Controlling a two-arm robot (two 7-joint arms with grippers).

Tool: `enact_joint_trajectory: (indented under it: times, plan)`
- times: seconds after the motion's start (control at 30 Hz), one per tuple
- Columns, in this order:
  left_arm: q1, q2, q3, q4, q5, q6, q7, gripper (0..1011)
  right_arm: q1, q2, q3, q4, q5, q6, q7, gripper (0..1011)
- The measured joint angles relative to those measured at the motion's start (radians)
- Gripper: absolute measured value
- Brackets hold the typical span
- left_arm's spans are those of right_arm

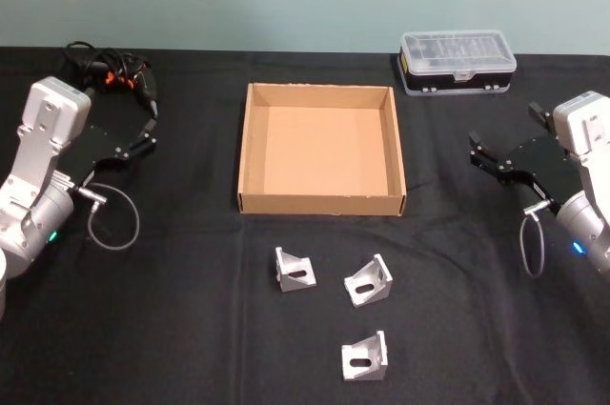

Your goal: Use one hand to pick up the angle iron from the table and place it into the box.

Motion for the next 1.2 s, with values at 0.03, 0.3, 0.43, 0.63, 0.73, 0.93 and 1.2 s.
enact_joint_trajectory:
  times: [0.03,0.3,0.43,0.63,0.73,0.93,1.2]
  plan:
    - [0.000,0.000,0.000,0.000,0.000,0.000,0.000,1000,0.000,0.000,0.000,0.000,0.000,0.000,0.000,1003]
    - [0.000,0.000,0.000,0.000,0.000,0.000,0.000,1000,0.000,0.000,0.000,0.000,0.000,0.000,0.000,1003]
    - [0.000,0.000,0.000,0.000,0.000,0.000,0.000,1000,0.000,0.000,0.000,0.000,0.000,0.000,0.000,1003]
    - [0.000,0.000,0.000,0.000,0.000,0.000,0.000,1000,0.000,0.000,0.000,0.000,0.000,0.000,0.000,1002]
    - [0.000,0.000,0.000,0.000,0.000,0.000,0.000,1000,0.000,0.000,0.000,0.000,0.000,0.000,0.000,1003]
    - [0.000,0.000,0.000,0.000,0.000,0.000,0.000,1000,0.000,0.000,0.000,0.000,0.000,0.000,0.000,1003]
    - [0.000,0.000,0.000,0.000,0.000,0.000,0.000,1000,0.000,0.000,0.000,0.000,0.000,0.000,0.000,1003]
